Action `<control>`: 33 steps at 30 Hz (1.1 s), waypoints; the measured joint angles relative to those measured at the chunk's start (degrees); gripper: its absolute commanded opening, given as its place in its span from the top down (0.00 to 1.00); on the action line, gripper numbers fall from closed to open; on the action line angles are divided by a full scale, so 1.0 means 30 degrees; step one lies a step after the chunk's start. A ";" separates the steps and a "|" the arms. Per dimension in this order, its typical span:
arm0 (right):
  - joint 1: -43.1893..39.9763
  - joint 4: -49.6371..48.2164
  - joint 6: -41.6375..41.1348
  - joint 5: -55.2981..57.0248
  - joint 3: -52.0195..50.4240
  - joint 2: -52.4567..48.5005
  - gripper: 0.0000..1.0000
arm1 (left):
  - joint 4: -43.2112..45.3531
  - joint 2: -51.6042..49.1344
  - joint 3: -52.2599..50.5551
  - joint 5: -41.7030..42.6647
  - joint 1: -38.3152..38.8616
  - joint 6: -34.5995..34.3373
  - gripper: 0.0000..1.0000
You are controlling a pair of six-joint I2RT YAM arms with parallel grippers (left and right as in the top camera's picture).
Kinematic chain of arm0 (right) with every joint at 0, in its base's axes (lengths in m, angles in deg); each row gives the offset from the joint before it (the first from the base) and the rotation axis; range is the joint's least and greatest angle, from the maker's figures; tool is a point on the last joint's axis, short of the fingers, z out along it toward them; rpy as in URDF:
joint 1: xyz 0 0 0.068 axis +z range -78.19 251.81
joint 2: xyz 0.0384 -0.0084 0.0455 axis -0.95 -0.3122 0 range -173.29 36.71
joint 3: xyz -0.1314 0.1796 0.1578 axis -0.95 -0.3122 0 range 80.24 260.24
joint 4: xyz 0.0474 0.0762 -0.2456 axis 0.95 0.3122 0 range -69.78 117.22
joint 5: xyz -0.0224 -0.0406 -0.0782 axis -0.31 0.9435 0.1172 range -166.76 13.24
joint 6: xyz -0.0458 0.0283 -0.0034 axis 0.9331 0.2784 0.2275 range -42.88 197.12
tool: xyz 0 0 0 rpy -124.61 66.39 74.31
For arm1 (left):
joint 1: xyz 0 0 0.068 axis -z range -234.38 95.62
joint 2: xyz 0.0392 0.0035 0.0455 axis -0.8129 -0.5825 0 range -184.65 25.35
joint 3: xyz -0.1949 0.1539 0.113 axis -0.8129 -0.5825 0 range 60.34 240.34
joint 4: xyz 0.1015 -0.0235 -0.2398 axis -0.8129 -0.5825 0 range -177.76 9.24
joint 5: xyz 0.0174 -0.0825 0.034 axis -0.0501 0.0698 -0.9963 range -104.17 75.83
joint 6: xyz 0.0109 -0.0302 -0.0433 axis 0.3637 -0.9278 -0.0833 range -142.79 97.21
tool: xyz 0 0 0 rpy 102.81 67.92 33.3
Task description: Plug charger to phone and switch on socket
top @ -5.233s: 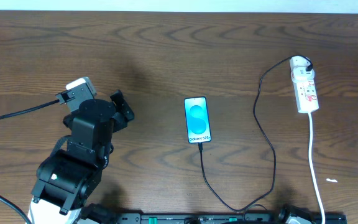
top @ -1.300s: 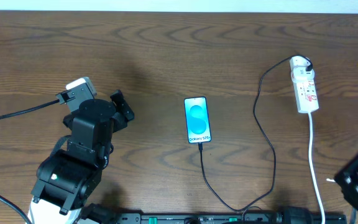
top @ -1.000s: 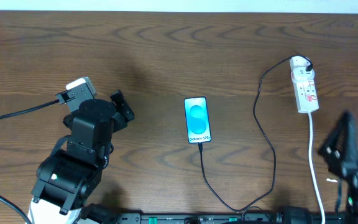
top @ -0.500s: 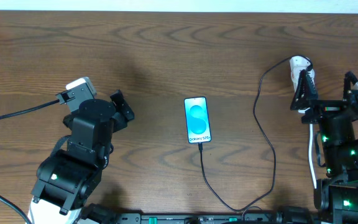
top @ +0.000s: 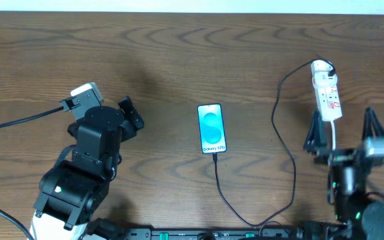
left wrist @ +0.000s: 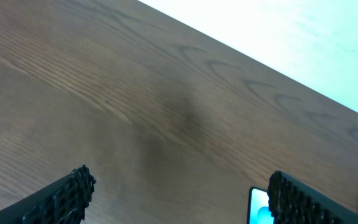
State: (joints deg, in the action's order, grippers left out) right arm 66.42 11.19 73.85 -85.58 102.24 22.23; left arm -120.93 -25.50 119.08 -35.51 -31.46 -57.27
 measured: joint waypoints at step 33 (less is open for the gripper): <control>0.0000 0.2871 -0.0226 0.2397 -0.7213 0.4597 0.01 | 0.0007 0.0000 0.0000 0.0000 0.0000 0.0007 0.08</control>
State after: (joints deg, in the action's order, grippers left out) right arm 66.42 19.80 73.18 -78.39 80.60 36.02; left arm -120.90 -25.50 119.08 -35.51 -31.46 -57.25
